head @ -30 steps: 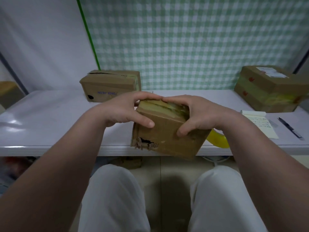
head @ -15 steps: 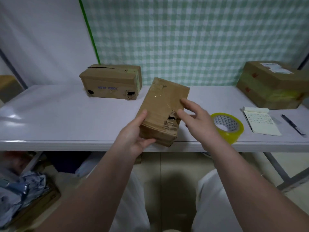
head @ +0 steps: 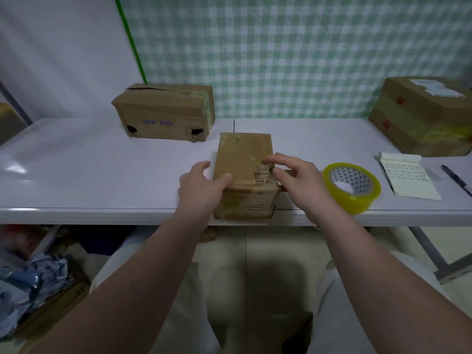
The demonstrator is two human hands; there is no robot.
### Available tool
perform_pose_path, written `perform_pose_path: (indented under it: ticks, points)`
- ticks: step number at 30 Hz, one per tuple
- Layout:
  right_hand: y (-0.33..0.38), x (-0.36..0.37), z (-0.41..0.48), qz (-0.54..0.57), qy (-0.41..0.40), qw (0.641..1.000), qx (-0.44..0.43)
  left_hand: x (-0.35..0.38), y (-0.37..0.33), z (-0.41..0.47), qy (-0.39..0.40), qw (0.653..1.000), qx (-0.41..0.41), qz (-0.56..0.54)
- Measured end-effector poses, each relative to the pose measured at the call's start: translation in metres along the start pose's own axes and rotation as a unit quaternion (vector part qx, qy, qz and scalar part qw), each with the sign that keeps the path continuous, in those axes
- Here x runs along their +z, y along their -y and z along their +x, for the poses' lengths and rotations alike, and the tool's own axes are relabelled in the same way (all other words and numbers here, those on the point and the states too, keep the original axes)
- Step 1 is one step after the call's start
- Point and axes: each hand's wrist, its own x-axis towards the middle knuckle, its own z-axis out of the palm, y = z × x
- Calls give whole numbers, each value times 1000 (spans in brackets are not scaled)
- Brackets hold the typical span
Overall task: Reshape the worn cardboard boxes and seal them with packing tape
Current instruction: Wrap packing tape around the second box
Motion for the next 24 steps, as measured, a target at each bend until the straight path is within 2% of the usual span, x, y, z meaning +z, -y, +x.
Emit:
perform_pose_path:
  ticks: [2, 3, 5, 7, 10, 12, 19, 24]
  points:
    - [-3, 1, 6, 9, 7, 1000, 0, 2, -7, 4, -52, 984, 121, 122]
    - [-5, 2, 10, 17, 13, 1000, 0, 3, -12, 6, -54, 968, 185, 158]
    - [-8, 4, 17, 39, 27, 999, -2, 6, -20, 12, 9, 940, 277, 200]
    - [-11, 5, 25, 50, 36, 998, -9, 10, -26, 19, 100, 914, 319, 232]
    - [-14, 5, 36, 59, 46, 997, -14, 15, -30, 34, 130, 884, 368, 257]
    - [-17, 4, 43, 73, 52, 996, -14, 16, -33, 43, 129, 875, 382, 268]
    - [-28, 0, 67, 87, 41, 995, -17, 16, -44, 73, 170, 875, 353, 285]
    - [-36, -4, 73, 70, 46, 995, -51, 17, -45, 78, 163, 894, 335, 249]
